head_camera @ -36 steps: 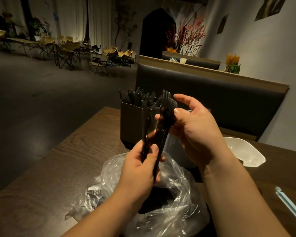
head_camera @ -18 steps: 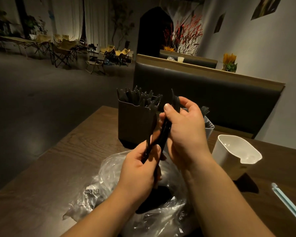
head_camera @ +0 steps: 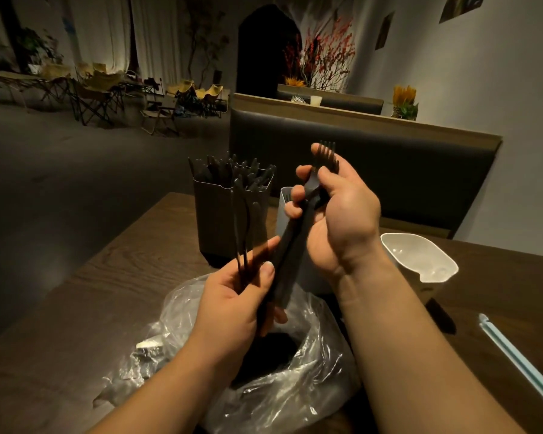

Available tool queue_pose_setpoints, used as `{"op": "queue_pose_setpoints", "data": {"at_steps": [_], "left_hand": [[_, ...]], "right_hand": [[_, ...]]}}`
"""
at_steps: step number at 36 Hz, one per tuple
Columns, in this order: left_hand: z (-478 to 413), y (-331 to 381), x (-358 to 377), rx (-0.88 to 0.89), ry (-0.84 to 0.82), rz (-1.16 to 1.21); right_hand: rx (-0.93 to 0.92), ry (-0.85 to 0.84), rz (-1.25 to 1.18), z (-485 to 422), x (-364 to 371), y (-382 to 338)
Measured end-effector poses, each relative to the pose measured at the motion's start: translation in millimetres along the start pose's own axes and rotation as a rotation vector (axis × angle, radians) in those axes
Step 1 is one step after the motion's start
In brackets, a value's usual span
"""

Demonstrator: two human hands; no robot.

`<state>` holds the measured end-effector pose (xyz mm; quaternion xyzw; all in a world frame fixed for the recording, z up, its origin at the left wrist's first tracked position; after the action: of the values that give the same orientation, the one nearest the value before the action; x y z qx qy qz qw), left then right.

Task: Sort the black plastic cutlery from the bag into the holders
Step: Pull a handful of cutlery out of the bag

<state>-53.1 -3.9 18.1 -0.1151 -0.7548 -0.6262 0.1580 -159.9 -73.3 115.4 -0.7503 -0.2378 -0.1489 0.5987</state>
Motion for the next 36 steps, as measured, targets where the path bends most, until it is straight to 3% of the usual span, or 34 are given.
{"op": "queue_pose_setpoints", "data": {"at_steps": [12,24,27,31,36], "left_hand": [[-0.7,-8.9,2.7,-0.044,-0.043,0.014],[2.0,-16.4,8.8,-0.061,-0.068,-0.158],[-0.3,-17.1,5.1,-0.043,-0.028,-0.119],[-3.4,-12.7,-4.8,0.007,0.063,-0.077],[-6.4,-4.6,-17.3,0.059,0.153,-0.059]], "right_hand": [[-0.196,0.124,0.089,-1.8,-20.1,-22.5],[-0.409,0.402,0.175,13.1,-33.3,-20.3],[-0.387,0.378,0.098,12.5,-31.8,-16.0],[-0.308,0.219,-0.048,11.9,-14.7,-7.9],[-0.219,0.101,0.035,9.7,2.0,1.0]]}}
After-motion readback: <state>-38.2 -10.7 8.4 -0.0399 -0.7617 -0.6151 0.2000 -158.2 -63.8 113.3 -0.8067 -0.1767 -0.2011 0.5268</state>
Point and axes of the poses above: each hand's wrist, its own z-axis away from the middle knuckle, its own x-axis out of the palm, y = z × x, the point moved 9 cm from there along -z, towards the middle knuckle, and after that the axes turned 3 degrees about -z, right-handed, at the moved point
